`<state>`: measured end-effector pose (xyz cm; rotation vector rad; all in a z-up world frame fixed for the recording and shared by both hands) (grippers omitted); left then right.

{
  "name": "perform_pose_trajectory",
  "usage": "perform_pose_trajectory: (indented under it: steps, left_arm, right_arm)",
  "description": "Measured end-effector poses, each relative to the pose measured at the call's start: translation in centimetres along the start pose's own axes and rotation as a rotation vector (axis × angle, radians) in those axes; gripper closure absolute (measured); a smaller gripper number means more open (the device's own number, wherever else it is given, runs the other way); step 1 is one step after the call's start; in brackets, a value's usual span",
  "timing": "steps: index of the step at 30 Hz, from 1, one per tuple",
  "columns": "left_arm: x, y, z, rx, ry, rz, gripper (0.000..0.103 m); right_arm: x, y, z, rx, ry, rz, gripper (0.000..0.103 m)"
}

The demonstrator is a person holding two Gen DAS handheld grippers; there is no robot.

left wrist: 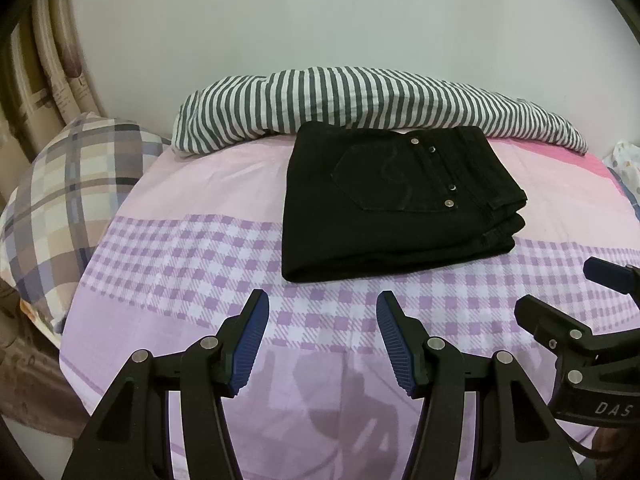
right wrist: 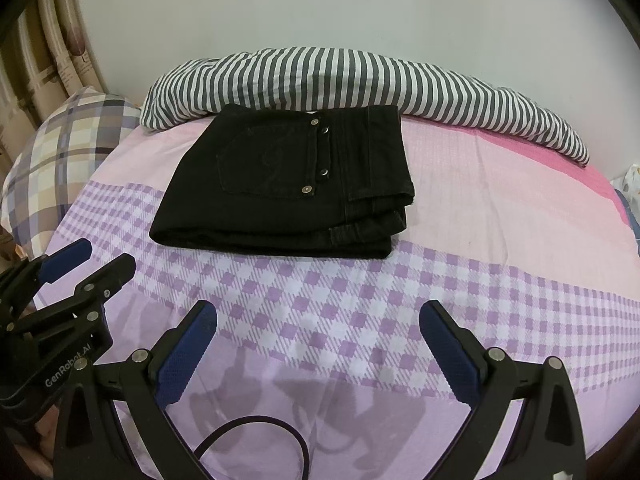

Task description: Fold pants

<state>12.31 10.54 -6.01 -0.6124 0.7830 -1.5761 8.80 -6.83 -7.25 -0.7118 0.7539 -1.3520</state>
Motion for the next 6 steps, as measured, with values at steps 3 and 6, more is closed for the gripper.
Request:
perform_pose_trajectory:
  steps: [3,6]
  left_arm:
    - [-0.12,0.05,-0.08,0.000,0.001,0.000,0.046]
    - [-0.09,0.09,-0.11,-0.005,-0.004,-0.003,0.046]
  right_arm:
    - [-0.02,0.01,-0.10,-0.002,0.001,0.000,0.003]
    - [0.00,0.05,-0.35,-0.004,0.005,0.003,0.003]
Point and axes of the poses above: each gripper's, at about its wrist camera, not at the fingertips, and y roughly the way its jaws point, x to its right, z to its top, the point moved 5 cm from there along y, roughly the way its jaws point, and after that the axes turned 2 degrees about -z, right-handed, at the moved point
